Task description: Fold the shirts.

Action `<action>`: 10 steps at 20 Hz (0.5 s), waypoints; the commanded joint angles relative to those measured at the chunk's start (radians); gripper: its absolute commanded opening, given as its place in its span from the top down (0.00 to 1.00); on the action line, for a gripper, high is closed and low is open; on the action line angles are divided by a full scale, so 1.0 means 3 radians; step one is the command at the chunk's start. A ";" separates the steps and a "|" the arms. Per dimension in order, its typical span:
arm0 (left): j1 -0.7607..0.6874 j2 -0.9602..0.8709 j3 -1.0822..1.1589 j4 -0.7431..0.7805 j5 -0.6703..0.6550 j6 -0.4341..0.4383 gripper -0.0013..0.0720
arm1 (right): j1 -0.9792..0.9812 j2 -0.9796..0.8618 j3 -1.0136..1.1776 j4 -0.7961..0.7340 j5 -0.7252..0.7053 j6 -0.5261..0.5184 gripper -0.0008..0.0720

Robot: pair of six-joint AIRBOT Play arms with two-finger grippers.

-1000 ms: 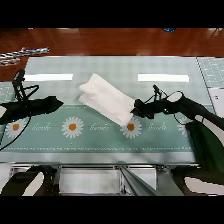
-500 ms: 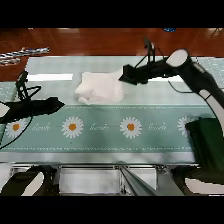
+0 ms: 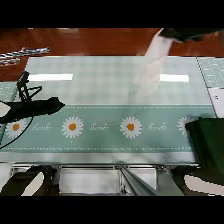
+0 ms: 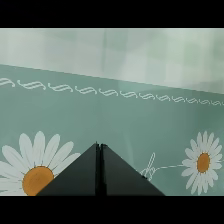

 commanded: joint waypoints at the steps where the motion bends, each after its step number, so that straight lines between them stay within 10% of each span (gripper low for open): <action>1: 0.0003 -0.0003 -0.0001 0.0003 0.0001 0.0001 0.96 | -0.0613 0.0261 0.0132 -0.0066 0.0327 0.0069 0.96; 10: 0.0003 0.0001 0.0013 -0.0145 0.0075 0.0008 0.96 | -0.2455 0.0687 0.0023 -0.0057 0.1567 -0.0003 0.96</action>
